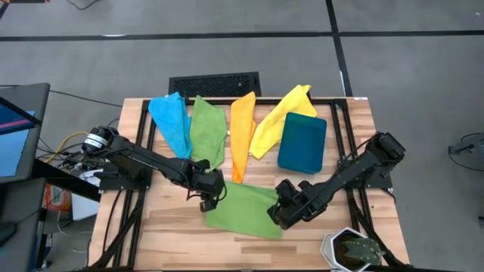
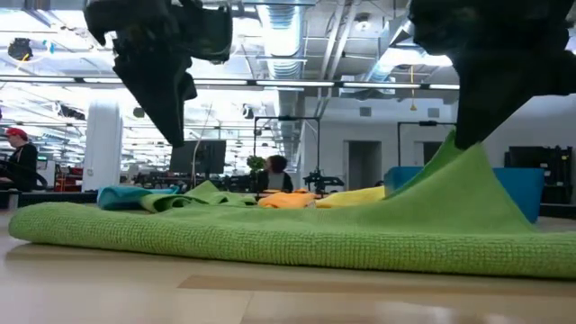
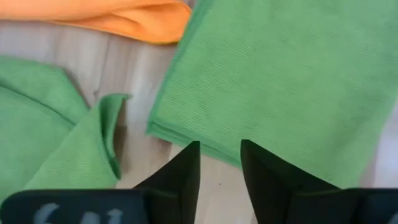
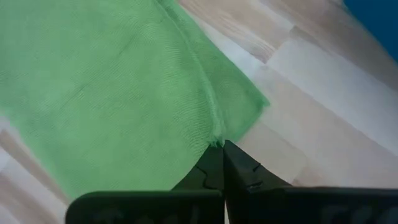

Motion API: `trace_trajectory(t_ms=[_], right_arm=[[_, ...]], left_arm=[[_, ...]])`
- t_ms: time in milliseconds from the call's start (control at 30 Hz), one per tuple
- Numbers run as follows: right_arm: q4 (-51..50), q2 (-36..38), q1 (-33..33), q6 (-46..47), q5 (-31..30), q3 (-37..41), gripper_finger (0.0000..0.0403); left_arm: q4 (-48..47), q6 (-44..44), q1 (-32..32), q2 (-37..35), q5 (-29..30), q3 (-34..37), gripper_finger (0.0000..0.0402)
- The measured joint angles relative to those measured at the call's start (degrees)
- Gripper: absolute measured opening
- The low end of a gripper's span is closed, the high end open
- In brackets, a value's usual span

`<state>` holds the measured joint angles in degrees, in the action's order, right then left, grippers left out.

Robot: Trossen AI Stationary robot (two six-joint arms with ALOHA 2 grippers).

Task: Fold microfiber towels
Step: Fold the bottom green microfiber cloth

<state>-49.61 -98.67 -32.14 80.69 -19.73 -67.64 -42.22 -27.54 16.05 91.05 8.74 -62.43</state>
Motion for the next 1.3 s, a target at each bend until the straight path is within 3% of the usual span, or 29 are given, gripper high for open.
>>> trace_trajectory(t_ms=[167, 333, 500, 733, 1300], right_arm=[[0.14, 0.0, 0.53, -0.16, 0.07, 1.33, 0.0018], [0.56, 0.0, 0.39, -0.21, 0.15, 1.49, 0.0017], [0.79, 0.0, 0.37, -1.3, 0.13, 1.49, 0.0021], [1.08, 0.0, 0.37, -1.71, 0.13, 1.49, 0.0019], [1.71, 0.0, 0.38, -1.73, 0.07, 1.46, 0.0019]], left_arm=[[0.73, 2.52, -0.2, 0.0, 3.21, 0.0, 0.0119], [8.03, 7.22, -1.87, -0.02, 5.29, 2.02, 0.012], [15.56, 8.77, -5.96, 0.0, 2.89, 6.97, 0.0124], [18.42, 15.73, -8.79, 0.0, -3.61, 11.38, 0.0124], [23.91, 20.9, -9.79, 0.0, -5.32, 16.26, 0.0109]])
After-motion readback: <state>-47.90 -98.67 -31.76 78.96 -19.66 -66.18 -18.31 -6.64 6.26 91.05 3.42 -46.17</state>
